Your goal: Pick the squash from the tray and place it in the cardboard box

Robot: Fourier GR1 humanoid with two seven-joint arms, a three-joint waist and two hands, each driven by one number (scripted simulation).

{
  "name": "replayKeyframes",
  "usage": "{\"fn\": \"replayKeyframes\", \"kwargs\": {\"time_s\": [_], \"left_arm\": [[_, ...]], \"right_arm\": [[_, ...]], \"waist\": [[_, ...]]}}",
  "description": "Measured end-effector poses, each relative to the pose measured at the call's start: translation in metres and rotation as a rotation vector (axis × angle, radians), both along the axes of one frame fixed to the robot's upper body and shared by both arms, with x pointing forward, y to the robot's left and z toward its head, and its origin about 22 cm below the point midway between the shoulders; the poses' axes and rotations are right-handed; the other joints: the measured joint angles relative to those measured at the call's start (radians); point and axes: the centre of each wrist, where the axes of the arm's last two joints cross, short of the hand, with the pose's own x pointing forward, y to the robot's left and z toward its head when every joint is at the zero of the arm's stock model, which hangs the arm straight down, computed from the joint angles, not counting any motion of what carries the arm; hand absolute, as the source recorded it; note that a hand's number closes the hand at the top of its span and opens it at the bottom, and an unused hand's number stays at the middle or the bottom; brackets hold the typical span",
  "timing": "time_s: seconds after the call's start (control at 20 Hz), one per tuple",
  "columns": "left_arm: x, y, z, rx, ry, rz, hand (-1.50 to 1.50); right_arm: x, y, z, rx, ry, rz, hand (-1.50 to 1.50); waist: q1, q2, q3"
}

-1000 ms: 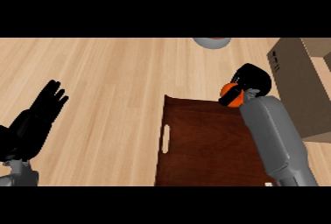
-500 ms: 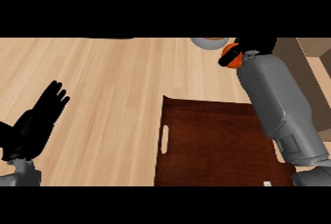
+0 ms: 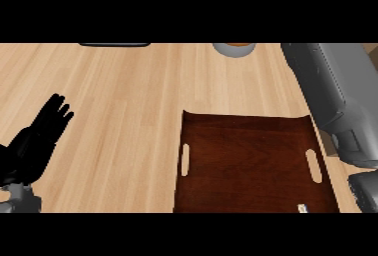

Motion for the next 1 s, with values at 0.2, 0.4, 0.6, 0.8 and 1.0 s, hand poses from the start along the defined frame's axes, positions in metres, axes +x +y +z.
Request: {"fn": "replayKeyframes", "kwargs": {"time_s": [0.2,0.4,0.6,0.8,1.0], "left_arm": [[0.0,0.003,0.006,0.005,-0.004,0.007,0.0],[-0.001,0.007,0.004,0.005,0.003,0.006,0.0],[-0.004,0.004,0.003,0.003,0.005,0.015,0.0],[-0.01,0.001,0.001,-0.003,0.003,0.011,0.0],[-0.006,-0.004,0.0,-0.006,-0.004,0.002,0.0]], "right_arm": [[0.003,-0.019,0.009,-0.024,-0.037,-0.077,1.5],[0.003,-0.051,0.015,-0.024,-0.046,-0.133,1.5],[0.003,-0.077,0.012,-0.04,-0.013,-0.159,1.5],[0.0,-0.109,0.0,-0.04,-0.024,-0.163,1.5],[-0.002,-0.138,-0.019,-0.042,-0.027,-0.152,1.5]], "waist": [[-0.005,-0.001,0.0],[-0.01,-0.001,0.0],[-0.011,-0.001,0.0],[-0.008,0.0,0.001],[-0.004,0.003,0.001]]}}
